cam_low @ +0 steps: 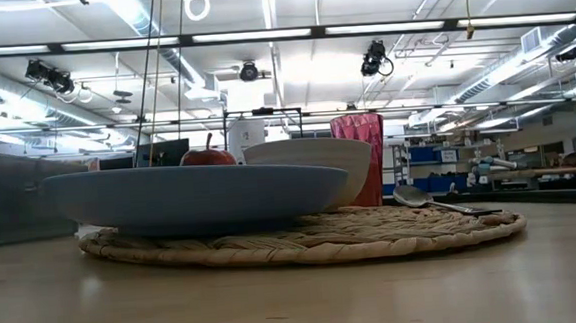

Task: Arrange a breakfast setting
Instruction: Pour the cereal into the white bowl

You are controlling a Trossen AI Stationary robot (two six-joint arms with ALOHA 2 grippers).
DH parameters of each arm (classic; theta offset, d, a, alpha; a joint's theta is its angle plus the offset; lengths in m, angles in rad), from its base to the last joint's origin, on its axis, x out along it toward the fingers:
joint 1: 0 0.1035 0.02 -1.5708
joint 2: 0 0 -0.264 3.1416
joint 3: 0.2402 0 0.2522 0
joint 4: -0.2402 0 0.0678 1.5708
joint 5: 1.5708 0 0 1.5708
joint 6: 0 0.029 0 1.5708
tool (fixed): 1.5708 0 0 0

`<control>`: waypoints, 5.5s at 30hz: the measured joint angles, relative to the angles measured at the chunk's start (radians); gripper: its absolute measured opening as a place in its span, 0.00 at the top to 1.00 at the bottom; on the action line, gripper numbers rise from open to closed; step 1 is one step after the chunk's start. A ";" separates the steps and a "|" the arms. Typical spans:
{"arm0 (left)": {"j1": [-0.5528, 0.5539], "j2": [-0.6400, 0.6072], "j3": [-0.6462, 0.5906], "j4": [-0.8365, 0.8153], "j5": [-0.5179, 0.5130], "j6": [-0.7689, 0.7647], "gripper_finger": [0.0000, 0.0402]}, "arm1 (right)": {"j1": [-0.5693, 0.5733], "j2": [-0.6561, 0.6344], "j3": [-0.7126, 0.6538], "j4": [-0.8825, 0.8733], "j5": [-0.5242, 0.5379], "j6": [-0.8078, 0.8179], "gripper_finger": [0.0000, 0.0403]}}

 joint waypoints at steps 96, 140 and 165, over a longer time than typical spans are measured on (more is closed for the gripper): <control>0.286 -0.233 -0.002 -0.267 0.321 0.019 0.13 | -0.142 -0.402 -0.627 0.787 0.151 -0.080 0.32; 0.194 -0.311 -0.001 -0.200 0.345 -0.046 0.13 | -0.141 -0.843 -0.843 -0.366 0.022 0.238 0.37; 0.194 -0.311 -0.001 -0.226 0.345 -0.020 0.13 | -0.141 -0.581 -0.561 -0.597 -0.004 0.242 0.39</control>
